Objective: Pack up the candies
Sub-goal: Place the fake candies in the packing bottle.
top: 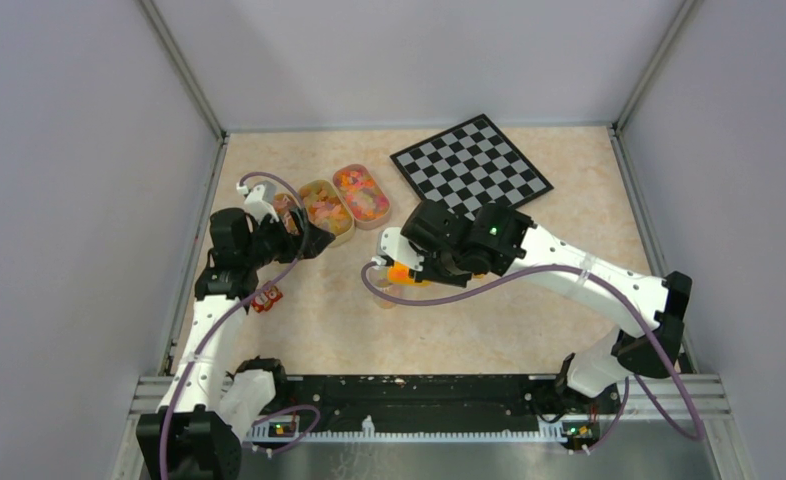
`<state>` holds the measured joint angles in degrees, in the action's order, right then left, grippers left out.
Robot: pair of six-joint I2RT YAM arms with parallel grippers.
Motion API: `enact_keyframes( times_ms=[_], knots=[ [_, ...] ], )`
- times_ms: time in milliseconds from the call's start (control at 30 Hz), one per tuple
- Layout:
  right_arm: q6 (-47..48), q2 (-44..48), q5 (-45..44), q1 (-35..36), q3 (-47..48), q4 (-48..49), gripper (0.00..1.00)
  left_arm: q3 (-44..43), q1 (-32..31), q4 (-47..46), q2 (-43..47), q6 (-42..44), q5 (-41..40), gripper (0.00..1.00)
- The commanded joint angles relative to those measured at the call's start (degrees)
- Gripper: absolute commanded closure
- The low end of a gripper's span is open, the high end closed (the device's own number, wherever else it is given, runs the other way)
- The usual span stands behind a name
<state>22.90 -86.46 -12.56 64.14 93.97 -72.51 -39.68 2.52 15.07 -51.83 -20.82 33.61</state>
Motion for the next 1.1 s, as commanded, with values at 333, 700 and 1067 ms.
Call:
enact_keyframes(
  times_ms=[333, 700, 1067],
  knots=[
    [-0.06, 0.49, -0.98, 1.05, 2.71, 0.16, 1.0, 0.48, -0.19, -1.29, 1.12, 0.87, 1.02, 0.01],
    [-0.04, 0.46, -0.89, 1.2, 2.62, 0.08, 1.0, 0.45, -0.24, -1.32, 1.24, 0.87, 1.02, 0.01],
    [1.56, 4.35, -3.71, 2.12, -1.12, 1.32, 1.0, -0.07, -0.24, -0.41, 1.03, 0.87, 0.2, 0.01]
  ],
)
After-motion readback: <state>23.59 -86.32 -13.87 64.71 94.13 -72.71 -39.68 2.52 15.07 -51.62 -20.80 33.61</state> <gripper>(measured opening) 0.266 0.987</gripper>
